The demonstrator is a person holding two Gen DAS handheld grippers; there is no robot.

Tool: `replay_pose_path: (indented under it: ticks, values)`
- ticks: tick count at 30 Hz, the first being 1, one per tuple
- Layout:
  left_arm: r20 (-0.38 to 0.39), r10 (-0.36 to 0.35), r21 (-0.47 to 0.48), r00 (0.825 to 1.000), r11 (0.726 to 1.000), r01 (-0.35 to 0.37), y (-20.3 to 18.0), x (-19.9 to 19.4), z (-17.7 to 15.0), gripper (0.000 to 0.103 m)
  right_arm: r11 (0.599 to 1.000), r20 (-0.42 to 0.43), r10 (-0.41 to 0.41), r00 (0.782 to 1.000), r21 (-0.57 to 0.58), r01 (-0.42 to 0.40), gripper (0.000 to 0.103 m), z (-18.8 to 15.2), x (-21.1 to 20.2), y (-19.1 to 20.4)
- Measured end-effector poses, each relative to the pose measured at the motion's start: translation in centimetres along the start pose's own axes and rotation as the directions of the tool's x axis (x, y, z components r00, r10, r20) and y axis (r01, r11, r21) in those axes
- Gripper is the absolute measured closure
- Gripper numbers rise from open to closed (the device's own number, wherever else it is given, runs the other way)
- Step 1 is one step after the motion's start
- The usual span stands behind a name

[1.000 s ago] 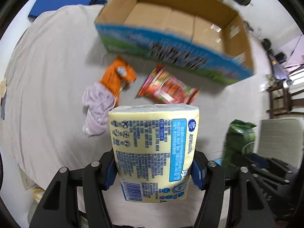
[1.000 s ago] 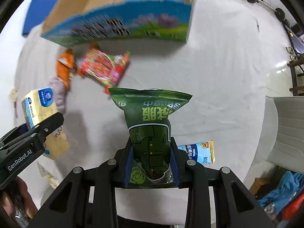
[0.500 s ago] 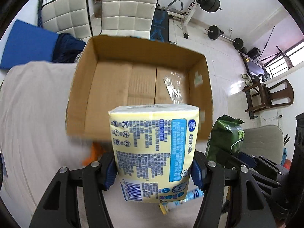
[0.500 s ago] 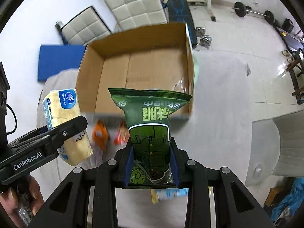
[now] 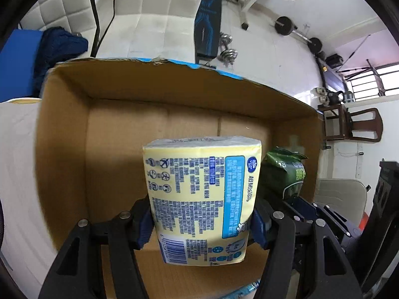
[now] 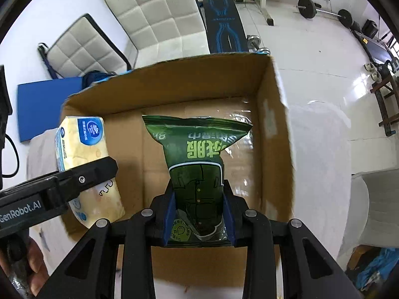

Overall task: Organize soft objects
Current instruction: 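Carry both items into the cardboard box and open both tools, then grasp the orange snack bag with the left tool while the right grasps the red bag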

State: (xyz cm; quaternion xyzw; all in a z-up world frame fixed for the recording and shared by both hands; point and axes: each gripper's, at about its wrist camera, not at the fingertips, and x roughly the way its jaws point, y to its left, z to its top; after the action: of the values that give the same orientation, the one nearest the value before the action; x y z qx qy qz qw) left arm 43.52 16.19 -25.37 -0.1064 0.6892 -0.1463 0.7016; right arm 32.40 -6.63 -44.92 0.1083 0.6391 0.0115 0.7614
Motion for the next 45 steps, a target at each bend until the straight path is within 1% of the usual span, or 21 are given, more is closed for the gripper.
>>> replay_pose_path:
  ticks: [1, 4, 8, 10, 12, 14, 15, 16, 18, 19, 20, 22, 24, 25, 27, 29, 30, 32, 34, 40, 45]
  values:
    - [-0.012, -0.004, 0.001, 1.000, 1.000, 0.004, 0.0, 0.6, 0.4, 0.043, 1.000, -0.011, -0.013, 1.000, -0.002, 0.013, 0.068, 0.8, 1.3, 0.0]
    - [-0.040, 0.000, 0.011, 0.999, 1.000, 0.000, -1.5, 2.6, 1.6, 0.043, 1.000, -0.029, -0.030, 0.999, -0.005, 0.030, 0.068, 2.1, 3.0, 0.1]
    - [-0.066, -0.012, 0.027, 0.998, 1.000, 0.014, -2.1, 3.8, 1.7, 0.043, 0.999, -0.039, -0.052, 0.998, -0.008, 0.051, 0.068, 3.8, 4.7, 0.0]
    - [-0.076, -0.007, 0.049, 0.997, 0.999, 0.011, -2.7, 4.2, 1.5, 0.042, 0.999, -0.038, -0.054, 0.998, -0.010, 0.054, 0.068, 4.4, 5.0, 0.0]
    - [-0.090, 0.010, 0.074, 0.996, 0.997, -0.004, -3.6, 4.9, 1.4, 0.042, 0.997, -0.039, -0.068, 0.997, -0.026, 0.067, 0.067, 5.3, 5.7, 0.2]
    - [-0.105, 0.032, 0.058, 0.994, 0.998, -0.026, -4.1, 5.6, 1.5, 0.042, 0.998, -0.031, -0.063, 0.998, -0.021, 0.062, 0.066, 5.9, 6.0, 0.1]
    - [-0.107, 0.037, 0.046, 0.994, 0.998, -0.032, -4.2, 5.7, 1.5, 0.042, 0.998, -0.041, -0.066, 0.997, -0.026, 0.064, 0.066, 6.2, 6.2, 0.1]
    - [-0.111, 0.041, 0.041, 0.993, 0.999, -0.036, -4.4, 5.8, 1.5, 0.042, 0.998, -0.050, -0.061, 0.997, -0.027, 0.060, 0.065, 6.5, 6.5, 0.1]
    - [-0.101, 0.055, 0.059, 0.993, 0.997, -0.049, -4.8, 5.3, 1.2, 0.040, 0.997, -0.050, -0.065, 0.997, -0.034, 0.063, 0.056, 6.9, 6.7, 0.2]
    - [-0.090, 0.065, 0.070, 0.994, 0.996, -0.059, -5.2, 5.1, 1.0, 0.038, 0.997, -0.047, -0.067, 0.997, -0.034, 0.065, 0.048, 7.0, 6.6, 0.2]
    - [-0.075, 0.084, 0.091, 0.994, 0.993, -0.077, -5.6, 4.8, 0.7, 0.038, 0.997, -0.043, -0.070, 0.997, -0.036, 0.068, 0.044, 7.1, 6.6, 0.1]
    - [-0.061, 0.097, 0.097, 0.993, 0.991, -0.091, -5.7, 4.4, 0.2, 0.038, 0.997, -0.045, -0.072, 0.996, -0.037, 0.071, 0.043, 7.3, 6.4, 0.1]
    - [-0.041, 0.121, 0.107, 0.992, 0.987, -0.116, -5.9, 3.6, -0.6, 0.028, 0.995, -0.048, -0.090, 0.995, -0.048, 0.088, 0.043, 7.3, 6.2, 0.1]
    - [-0.031, 0.128, 0.107, 0.991, 0.986, -0.124, -6.0, 3.4, -1.0, 0.022, 0.994, -0.049, -0.096, 0.994, -0.051, 0.093, 0.041, 6.9, 5.8, 0.2]
    - [-0.004, 0.144, 0.100, 0.990, 0.985, -0.143, -6.1, 2.3, -1.9, 0.019, 0.993, -0.051, -0.105, 0.993, -0.060, 0.102, 0.035, 6.4, 5.2, 0.3]
    - [0.020, 0.162, 0.091, 0.987, 0.982, -0.163, -6.2, 1.5, -2.7, 0.009, 0.992, -0.048, -0.113, 0.992, -0.064, 0.110, 0.024, 5.2, 4.2, 0.6]
    - [0.037, 0.174, 0.093, 0.984, 0.980, -0.177, -6.2, 0.9, -3.4, 0.008, 0.992, -0.047, -0.113, 0.993, -0.066, 0.109, 0.021, 4.8, 3.9, 0.7]
    - [0.073, 0.202, 0.089, 0.977, 0.974, -0.208, -6.1, 0.1, -4.6, 0.003, 0.992, -0.043, -0.109, 0.993, -0.072, 0.106, 0.007, 3.8, 3.2, 1.1]
    - [0.095, 0.210, 0.090, 0.973, 0.972, -0.218, -6.3, -0.4, -5.6, 0.003, 0.991, -0.022, -0.112, 0.993, -0.071, 0.110, 0.000, 2.8, 2.3, 1.3]
    - [0.169, 0.233, 0.076, 0.958, 0.966, -0.248, -6.2, -3.2, -9.1, 0.003, 0.988, 0.038, -0.144, 0.989, -0.055, 0.146, 0.000, -0.7, -0.9, 2.0]
    - [0.227, 0.239, 0.068, 0.944, 0.963, -0.261, -6.2, -5.9, -12.2, 0.003, 0.989, 0.066, -0.138, 0.988, -0.048, 0.141, 0.000, -3.0, -3.3, 2.2]
